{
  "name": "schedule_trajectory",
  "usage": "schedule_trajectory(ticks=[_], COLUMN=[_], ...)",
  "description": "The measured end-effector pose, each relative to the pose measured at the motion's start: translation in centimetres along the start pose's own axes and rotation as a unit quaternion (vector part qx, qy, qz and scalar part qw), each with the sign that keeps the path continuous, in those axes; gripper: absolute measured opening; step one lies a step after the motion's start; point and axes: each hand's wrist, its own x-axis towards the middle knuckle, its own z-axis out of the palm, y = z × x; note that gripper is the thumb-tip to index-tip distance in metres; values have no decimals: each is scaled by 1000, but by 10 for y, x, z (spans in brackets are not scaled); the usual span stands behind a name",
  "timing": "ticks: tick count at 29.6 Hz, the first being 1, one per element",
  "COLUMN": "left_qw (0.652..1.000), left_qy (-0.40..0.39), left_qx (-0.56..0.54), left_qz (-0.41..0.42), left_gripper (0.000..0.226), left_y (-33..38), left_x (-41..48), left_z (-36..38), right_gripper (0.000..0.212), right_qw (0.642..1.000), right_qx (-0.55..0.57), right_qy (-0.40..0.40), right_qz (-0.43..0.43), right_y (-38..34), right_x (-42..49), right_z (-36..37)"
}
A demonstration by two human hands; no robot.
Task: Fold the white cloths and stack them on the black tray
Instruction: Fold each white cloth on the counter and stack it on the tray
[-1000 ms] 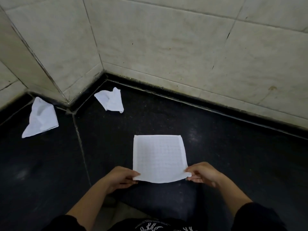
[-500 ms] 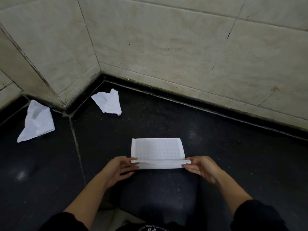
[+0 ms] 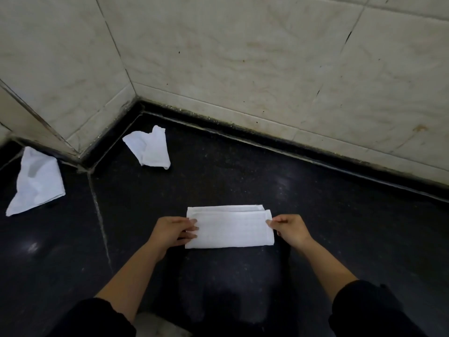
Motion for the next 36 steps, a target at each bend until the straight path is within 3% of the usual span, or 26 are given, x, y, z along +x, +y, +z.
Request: schedule_trajectory(ticks=[5,18,27,31,36], left_qw=[997,966,960,944,925], left_qy=[61,136,184,160,116], left_qx=[38,195,181,234,299], left_qz=[12,105,109,171,203], left_gripper=[14,15,20,16,11], left_y=[-2,-8,-16,-27,-51], left_x=[23,43,34,11,0], left_z=[3,6,3,14,38], right_gripper=[17,24,27,28,30], right_qw=[999,990,981,976,948], right_qx=[-37,-130,-171,-180,-281], right_qy=[7,43,83,83,22], right_qz=[-15,-15,-27,-94,-147], right_y=[-6,-7,-11,-8,5], right_x=[16,34,21,-2,-28], right_z=[2,18,20,22,50])
